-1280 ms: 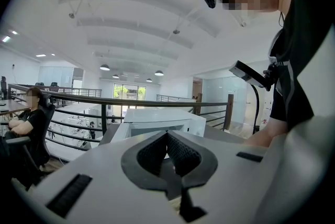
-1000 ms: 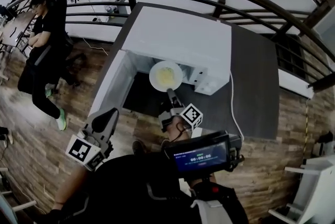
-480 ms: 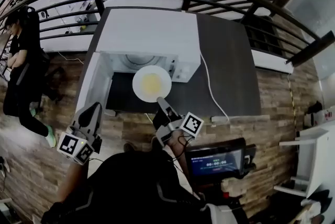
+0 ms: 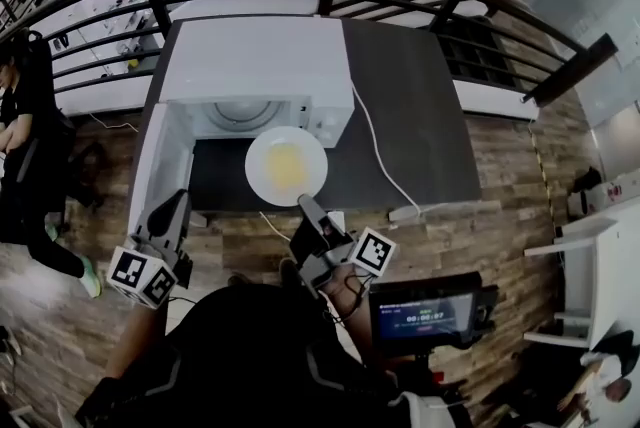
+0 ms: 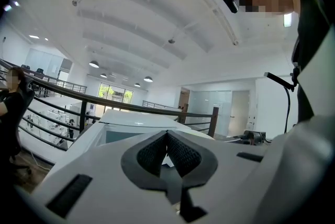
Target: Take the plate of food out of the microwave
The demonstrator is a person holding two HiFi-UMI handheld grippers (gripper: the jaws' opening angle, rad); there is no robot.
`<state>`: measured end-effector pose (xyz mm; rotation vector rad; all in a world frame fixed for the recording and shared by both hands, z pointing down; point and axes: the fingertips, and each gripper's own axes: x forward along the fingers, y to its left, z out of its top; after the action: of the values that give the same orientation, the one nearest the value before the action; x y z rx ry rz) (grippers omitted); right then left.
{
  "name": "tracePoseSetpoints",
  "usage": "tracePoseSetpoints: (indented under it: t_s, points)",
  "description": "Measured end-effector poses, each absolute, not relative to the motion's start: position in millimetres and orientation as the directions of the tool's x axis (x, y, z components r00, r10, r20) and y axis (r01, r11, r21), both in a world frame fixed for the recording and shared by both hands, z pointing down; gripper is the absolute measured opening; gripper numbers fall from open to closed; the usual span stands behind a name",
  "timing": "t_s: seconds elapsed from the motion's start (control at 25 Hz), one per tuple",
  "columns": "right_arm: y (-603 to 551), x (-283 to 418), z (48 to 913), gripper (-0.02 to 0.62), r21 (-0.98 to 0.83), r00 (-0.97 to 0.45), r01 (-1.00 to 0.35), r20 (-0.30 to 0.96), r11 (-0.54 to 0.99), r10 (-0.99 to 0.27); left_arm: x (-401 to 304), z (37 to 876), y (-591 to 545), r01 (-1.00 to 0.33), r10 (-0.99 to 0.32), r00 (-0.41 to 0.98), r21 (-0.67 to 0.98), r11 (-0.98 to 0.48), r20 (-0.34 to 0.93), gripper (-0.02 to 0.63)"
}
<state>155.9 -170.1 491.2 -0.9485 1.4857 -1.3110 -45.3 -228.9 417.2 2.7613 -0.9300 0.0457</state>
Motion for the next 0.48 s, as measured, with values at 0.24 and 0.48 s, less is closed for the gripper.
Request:
tracePoseSetpoints:
  t_s: [0.24,0.48]
  points:
    - [-160,157,493,0.010,-0.993,-0.288,0.039,-0.120,0.113,-0.950,-38,414,-224,-0.578,-0.570,0.816,0.191,-0.794,0.097,0.003]
    - [-155,152,493,0.010,-0.991,-0.318,0.025,-0.130,0.129,-0.939,-41,416,-227,-0.597,-0.592,0.801,0.172,-0.783,0.085,0.003]
